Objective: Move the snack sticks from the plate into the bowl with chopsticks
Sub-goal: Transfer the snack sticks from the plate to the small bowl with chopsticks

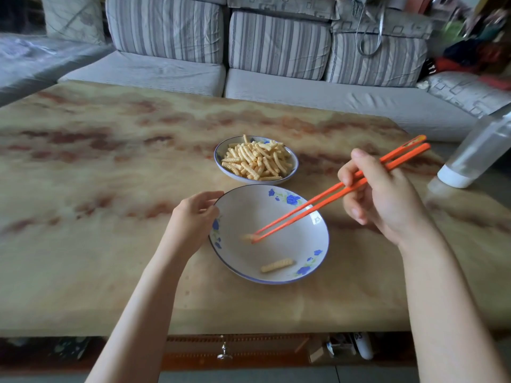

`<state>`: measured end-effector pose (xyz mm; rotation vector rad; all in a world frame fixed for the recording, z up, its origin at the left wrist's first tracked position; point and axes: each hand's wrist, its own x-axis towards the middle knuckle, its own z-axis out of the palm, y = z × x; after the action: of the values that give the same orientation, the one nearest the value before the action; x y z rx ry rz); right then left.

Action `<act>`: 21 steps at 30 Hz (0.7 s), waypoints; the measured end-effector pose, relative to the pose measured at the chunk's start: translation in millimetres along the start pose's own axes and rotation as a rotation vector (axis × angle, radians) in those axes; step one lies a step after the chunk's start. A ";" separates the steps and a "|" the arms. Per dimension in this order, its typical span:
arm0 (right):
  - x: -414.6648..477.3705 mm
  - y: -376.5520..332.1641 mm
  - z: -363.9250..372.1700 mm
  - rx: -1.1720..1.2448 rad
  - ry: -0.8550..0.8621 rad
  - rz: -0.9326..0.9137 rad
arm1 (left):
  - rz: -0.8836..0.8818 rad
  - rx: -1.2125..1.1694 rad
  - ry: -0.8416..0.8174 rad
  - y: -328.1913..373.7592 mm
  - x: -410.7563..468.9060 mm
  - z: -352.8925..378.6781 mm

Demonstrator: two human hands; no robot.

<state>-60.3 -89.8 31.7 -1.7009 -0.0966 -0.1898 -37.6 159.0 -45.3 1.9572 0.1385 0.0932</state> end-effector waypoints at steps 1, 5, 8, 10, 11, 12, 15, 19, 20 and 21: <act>1.6 0.7 0.0 0.033 0.041 -0.013 | 0.000 -0.003 -0.002 0.2 0.0 -0.1; 13.8 6.1 0.5 0.212 0.310 -0.088 | 0.000 -0.009 -0.005 1.1 0.1 0.1; 26.1 15.2 6.2 0.263 0.520 -0.111 | 0.002 -0.002 0.001 1.7 0.0 0.2; 33.6 24.7 12.7 0.263 0.604 -0.097 | 0.001 0.005 0.001 2.2 -0.4 -0.1; 36.5 29.2 16.6 0.263 0.627 -0.092 | 0.001 0.008 0.000 2.5 -0.6 -0.3; 39.0 33.4 20.1 0.266 0.641 -0.091 | 0.002 0.010 -0.001 2.4 -0.6 -0.3; 44.0 41.6 27.8 0.279 0.662 -0.106 | -0.003 0.014 0.003 2.1 -0.3 -0.4; 47.1 48.8 30.9 0.249 0.632 -0.110 | -0.008 0.014 0.004 2.0 0.6 -0.1; 46.9 49.6 30.7 0.241 0.618 -0.108 | -0.008 0.016 0.003 2.0 0.7 -0.1; 46.2 49.8 29.8 0.237 0.605 -0.109 | -0.007 0.016 0.002 1.9 0.7 -0.4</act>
<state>-4.2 -69.4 -12.3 -1.3432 0.2311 -0.7354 -36.9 158.7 -43.4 1.9724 0.1473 0.0898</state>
